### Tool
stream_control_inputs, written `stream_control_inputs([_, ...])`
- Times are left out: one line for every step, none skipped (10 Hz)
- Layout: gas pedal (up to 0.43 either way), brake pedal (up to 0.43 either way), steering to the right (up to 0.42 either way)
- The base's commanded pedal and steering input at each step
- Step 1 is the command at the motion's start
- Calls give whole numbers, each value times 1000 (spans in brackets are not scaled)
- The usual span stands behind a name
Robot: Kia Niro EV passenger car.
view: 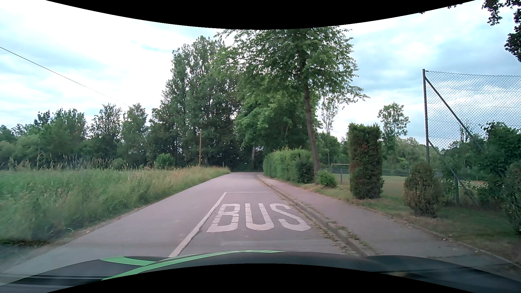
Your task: Follow the waypoints while adhering to traffic rules and regulations
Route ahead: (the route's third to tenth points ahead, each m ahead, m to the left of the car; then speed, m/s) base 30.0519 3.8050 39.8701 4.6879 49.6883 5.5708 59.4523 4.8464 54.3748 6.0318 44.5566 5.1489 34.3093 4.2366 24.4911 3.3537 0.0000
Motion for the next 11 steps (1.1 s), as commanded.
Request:
stream_control_inputs([0,0,-54])
stream_control_inputs([0,0,-54])
stream_control_inputs([0,0,-54])
stream_control_inputs([0,0,-53])
stream_control_inputs([0,0,-54])
stream_control_inputs([0,0,-54])
stream_control_inputs([0,0,-54])
stream_control_inputs([0,0,-55])
stream_control_inputs([28,0,-59])
stream_control_inputs([59,0,-64])
stream_control_inputs([59,0,-67])
